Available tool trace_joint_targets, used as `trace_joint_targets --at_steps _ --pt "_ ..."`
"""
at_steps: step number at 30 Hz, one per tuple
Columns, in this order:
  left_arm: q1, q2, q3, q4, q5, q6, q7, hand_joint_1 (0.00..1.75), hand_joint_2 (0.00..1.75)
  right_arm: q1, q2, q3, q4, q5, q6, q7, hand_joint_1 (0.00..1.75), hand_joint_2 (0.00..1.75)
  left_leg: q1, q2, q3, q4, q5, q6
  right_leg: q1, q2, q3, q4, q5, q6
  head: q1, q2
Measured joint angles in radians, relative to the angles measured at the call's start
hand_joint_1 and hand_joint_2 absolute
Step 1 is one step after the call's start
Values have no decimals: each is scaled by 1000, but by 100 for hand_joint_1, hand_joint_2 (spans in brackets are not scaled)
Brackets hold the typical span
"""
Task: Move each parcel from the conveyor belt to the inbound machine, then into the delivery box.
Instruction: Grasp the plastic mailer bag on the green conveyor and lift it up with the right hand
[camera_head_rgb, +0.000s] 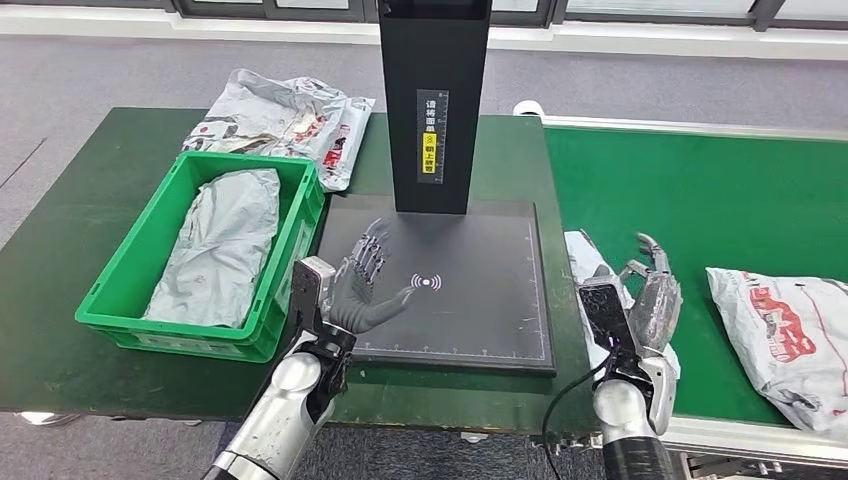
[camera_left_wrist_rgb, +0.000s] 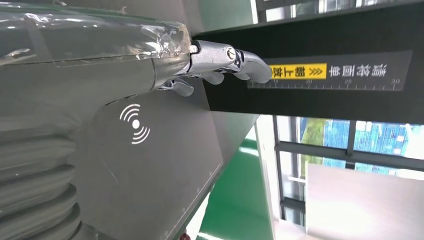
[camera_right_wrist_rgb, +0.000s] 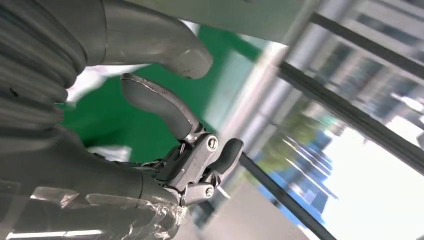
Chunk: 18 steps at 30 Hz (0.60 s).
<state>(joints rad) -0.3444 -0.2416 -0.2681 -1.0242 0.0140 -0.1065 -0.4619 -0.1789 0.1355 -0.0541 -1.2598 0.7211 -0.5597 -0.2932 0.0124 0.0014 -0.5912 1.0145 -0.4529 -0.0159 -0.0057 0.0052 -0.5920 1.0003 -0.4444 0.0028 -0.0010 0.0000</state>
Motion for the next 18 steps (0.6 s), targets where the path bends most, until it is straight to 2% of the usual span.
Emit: trace_joint_targets --at_steps 5,6,8,9,10,12,15,18 --pt "-8 2 1 5 -44 82 -8 0 175 31 2 103 -177 -58 -27 -36 175 175 0 -1 0 0 0 0 0 0 -1 0 0 0 0 0" --pt "-10 2 2 8 -45 90 -9 0 175 35 2 125 -210 -69 -28 -36 163 175 0 -1 0 0 0 0 0 0 -1 0 -1 -1 0 0" --pt "-14 3 5 15 -42 98 -14 0 175 40 1 162 -259 -92 -10 -30 76 175 0 -1 0 0 0 0 0 0 -1 0 -1 -1 0 0" --pt "-17 3 8 18 -40 100 -16 0 175 40 0 179 -276 -93 6 -18 32 131 0 -1 0 0 0 0 0 0 -1 0 -1 -1 0 0" --pt "-21 3 11 21 -37 102 -18 0 175 39 -1 196 -285 -76 21 7 0 87 0 -1 0 0 0 0 0 0 -1 0 -1 -1 0 0" --pt "-28 4 15 26 -35 105 -20 0 175 35 -4 225 -288 -18 38 75 0 0 0 -1 0 0 0 0 0 -1 -1 0 -1 -1 0 0" --pt "-34 4 17 28 -35 108 -17 0 175 12 -8 239 -254 34 42 163 0 0 0 -1 -1 0 1 -1 0 -1 -1 0 -1 -1 0 0" --pt "-40 4 18 28 -35 113 -13 0 175 -6 -14 239 -209 42 43 184 0 0 0 -1 -1 0 1 -1 0 -1 -1 0 -1 -1 0 0"
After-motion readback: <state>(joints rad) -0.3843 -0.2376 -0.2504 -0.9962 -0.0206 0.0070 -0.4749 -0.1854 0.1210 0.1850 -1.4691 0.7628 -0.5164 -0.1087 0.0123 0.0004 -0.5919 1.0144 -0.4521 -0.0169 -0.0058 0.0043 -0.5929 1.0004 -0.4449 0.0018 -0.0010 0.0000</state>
